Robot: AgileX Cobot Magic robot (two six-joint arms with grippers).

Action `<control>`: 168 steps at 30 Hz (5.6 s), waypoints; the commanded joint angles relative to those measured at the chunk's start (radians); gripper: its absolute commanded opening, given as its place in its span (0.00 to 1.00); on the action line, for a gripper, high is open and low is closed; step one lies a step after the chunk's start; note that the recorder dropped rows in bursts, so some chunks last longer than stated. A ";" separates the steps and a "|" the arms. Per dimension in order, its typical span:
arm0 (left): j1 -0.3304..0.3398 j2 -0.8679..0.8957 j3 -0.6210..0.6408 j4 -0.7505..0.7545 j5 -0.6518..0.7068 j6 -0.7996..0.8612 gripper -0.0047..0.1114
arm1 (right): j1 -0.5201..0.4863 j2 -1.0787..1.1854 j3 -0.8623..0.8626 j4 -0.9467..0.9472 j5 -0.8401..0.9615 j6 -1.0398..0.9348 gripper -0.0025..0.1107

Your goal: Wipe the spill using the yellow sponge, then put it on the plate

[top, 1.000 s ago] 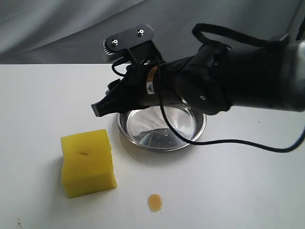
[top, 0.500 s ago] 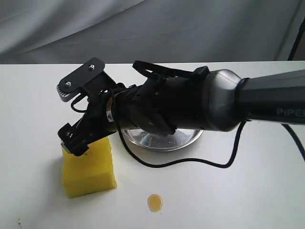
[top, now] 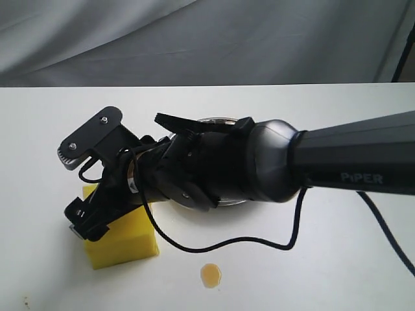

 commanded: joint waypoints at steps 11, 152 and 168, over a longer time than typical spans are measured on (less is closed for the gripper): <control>0.001 0.003 0.002 0.005 -0.013 -0.007 0.04 | 0.001 0.083 -0.004 0.092 0.003 -0.008 0.95; 0.001 0.003 0.002 0.005 -0.013 -0.006 0.04 | -0.064 -0.025 -0.195 0.493 0.758 -0.595 0.02; 0.001 0.003 0.002 0.005 -0.013 -0.006 0.04 | -0.044 -0.206 0.015 0.491 0.658 -0.565 0.02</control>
